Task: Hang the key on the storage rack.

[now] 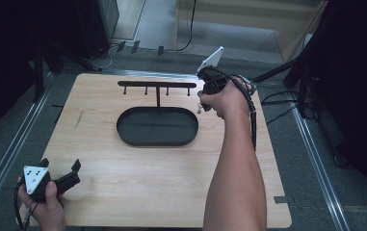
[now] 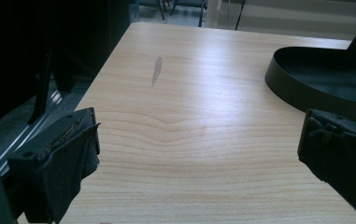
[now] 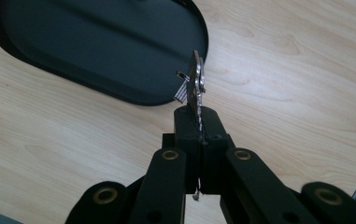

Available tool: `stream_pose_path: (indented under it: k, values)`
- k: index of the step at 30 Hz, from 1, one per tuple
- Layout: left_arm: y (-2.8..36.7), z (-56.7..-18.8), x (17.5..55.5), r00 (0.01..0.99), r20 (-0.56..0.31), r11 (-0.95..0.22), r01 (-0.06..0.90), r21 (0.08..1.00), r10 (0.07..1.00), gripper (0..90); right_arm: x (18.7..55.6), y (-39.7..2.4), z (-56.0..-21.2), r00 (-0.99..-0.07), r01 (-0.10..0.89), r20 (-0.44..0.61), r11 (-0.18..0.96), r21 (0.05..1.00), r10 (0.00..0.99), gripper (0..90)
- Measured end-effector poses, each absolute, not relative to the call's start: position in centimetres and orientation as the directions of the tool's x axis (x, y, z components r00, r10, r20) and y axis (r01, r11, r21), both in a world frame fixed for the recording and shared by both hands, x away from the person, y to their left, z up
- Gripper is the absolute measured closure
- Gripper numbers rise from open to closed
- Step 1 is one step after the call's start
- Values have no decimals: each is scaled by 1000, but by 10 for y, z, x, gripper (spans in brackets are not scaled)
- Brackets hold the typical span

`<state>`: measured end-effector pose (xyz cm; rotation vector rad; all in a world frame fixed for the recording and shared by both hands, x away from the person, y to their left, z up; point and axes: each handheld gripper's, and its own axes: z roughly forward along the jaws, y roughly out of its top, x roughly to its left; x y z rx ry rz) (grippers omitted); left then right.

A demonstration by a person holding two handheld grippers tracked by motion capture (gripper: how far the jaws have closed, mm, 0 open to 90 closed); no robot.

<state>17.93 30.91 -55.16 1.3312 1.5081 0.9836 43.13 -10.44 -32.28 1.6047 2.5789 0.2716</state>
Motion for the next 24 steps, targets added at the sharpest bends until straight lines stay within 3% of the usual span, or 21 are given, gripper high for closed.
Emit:
stream_pose_path:
  k: [24]
  values:
    - [310, -552, 179, -47, -111, 120, 299, 947, 993, 0, 446, -66, -311, -456, 863, -15, 446, 237, 890, 890]
